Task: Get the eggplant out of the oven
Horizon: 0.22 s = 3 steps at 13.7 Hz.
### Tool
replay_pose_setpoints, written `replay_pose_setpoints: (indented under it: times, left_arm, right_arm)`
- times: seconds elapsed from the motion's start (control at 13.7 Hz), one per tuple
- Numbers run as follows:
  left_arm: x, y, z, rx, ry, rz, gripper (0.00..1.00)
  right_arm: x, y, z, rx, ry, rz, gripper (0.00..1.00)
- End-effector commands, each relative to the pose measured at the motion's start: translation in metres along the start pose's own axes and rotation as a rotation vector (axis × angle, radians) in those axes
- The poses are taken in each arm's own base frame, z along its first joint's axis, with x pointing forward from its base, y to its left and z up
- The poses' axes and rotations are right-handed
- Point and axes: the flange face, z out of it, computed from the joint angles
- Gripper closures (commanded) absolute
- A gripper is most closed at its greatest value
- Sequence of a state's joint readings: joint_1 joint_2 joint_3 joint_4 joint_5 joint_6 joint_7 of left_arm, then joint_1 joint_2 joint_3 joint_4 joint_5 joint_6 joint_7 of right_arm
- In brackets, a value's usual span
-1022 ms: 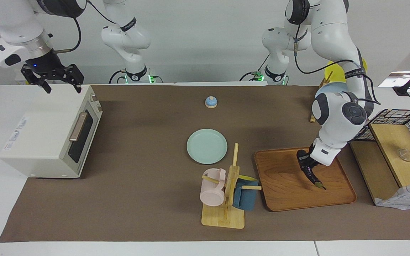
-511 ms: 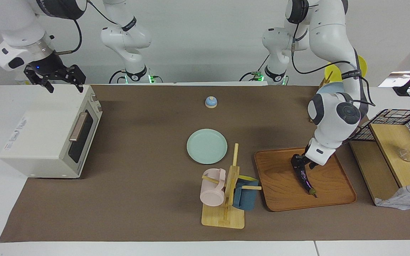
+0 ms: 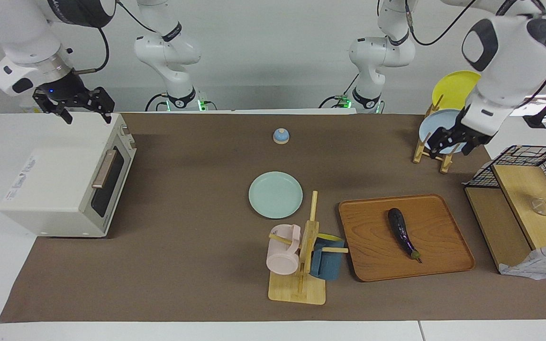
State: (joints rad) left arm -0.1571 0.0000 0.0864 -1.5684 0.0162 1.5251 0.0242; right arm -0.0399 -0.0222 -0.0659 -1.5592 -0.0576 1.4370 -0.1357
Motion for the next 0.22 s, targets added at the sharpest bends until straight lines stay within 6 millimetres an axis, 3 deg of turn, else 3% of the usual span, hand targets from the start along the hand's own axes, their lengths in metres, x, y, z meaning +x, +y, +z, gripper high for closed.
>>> replay_pose_setpoints:
  times: [0.0, 0.15]
  left_arm:
    - [0.0004, -0.0260, -0.0109, 0.008, -0.049, 0.043, 0.00]
    - [0.0000, -0.0262, -0.0128, 0.009, -0.038, 0.044, 0.00]
  right_arm:
    - [-0.0055, -0.0004, 0.0012, 0.023, -0.003, -0.002, 0.00]
    - [-0.0055, -0.0002, 0.0012, 0.021, -0.003, -0.002, 0.00]
